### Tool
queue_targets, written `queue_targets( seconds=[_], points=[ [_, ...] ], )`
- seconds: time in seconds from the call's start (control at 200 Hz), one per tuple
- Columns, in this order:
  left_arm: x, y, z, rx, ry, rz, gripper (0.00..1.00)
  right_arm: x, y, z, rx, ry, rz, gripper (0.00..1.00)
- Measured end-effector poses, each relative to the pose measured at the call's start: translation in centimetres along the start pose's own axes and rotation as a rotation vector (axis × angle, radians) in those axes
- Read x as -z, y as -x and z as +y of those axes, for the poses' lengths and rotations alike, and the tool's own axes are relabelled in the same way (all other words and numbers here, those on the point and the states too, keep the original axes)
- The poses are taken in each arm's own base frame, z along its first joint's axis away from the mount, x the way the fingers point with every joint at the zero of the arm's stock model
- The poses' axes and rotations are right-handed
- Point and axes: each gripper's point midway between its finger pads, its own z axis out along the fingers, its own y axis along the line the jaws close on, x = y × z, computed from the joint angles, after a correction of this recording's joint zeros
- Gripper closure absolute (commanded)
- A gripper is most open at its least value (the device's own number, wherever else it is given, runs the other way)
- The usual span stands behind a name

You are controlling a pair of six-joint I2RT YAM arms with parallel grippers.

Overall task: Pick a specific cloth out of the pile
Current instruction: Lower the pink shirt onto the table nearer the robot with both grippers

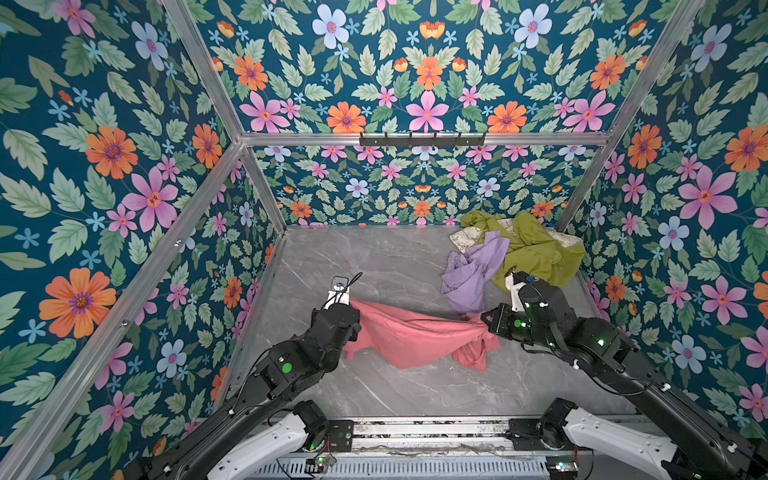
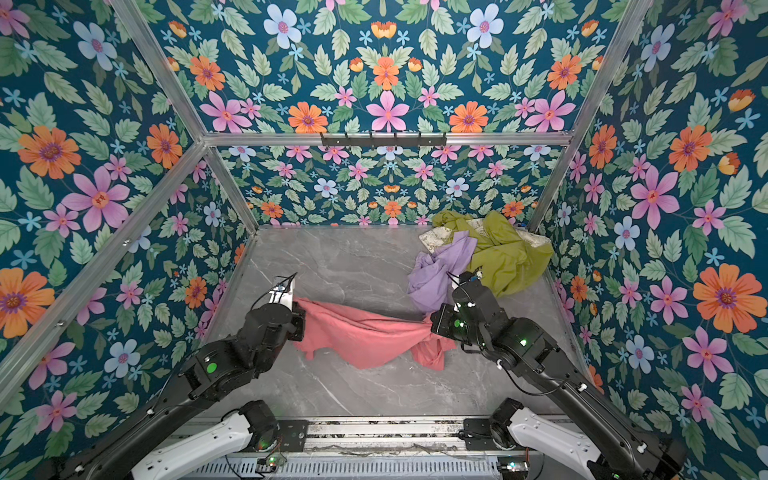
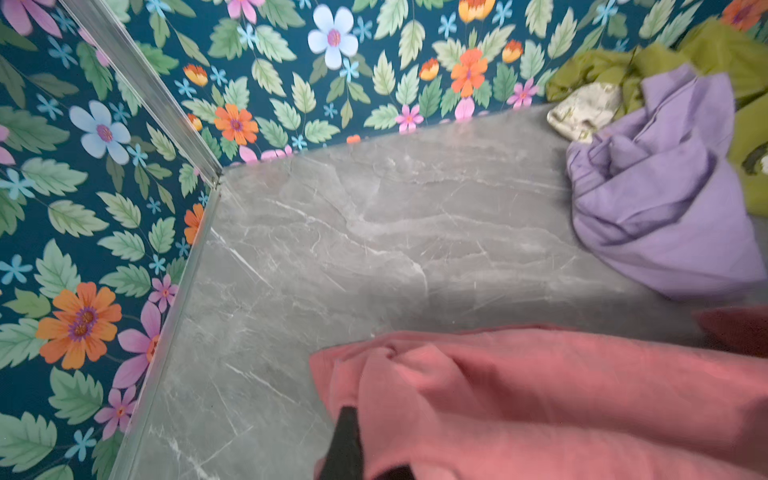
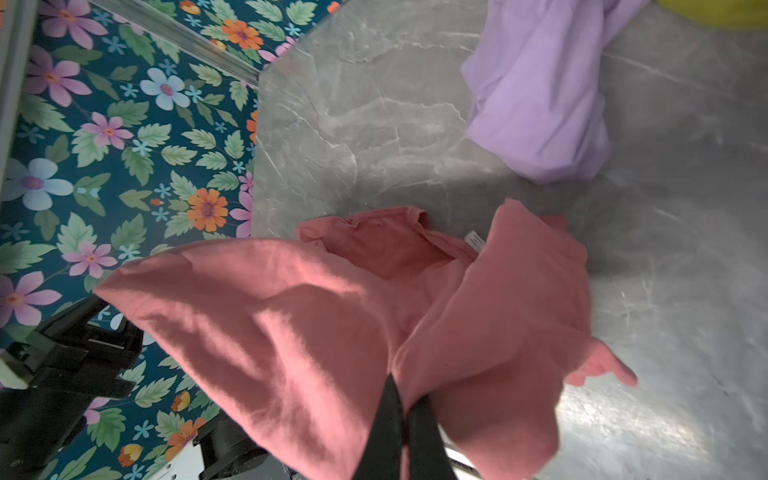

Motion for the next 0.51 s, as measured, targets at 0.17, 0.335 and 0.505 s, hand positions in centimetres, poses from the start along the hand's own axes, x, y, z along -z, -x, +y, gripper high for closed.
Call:
queue_targets(
  seconds=[0.17, 0.335, 0.505],
  points=[
    [-0.4, -1.8, 0.0, 0.000, 0.005, 0.053, 1.00, -0.7, -2.1, -2.6, -0.065, -0.052, 0.049, 1.00],
    [-1.3, -2.7, -0.6, -0.023, 0.011, 0.086, 1.00, -1.0, -3.5, -4.5, -0.097, -0.091, 0.073, 1.00],
    [-3.5, -3.7, -2.2, -0.079, 0.018, 0.137, 1.00, -1.9, -4.0, -6.1, -0.102, -0.147, 0.072, 1.00]
  ],
)
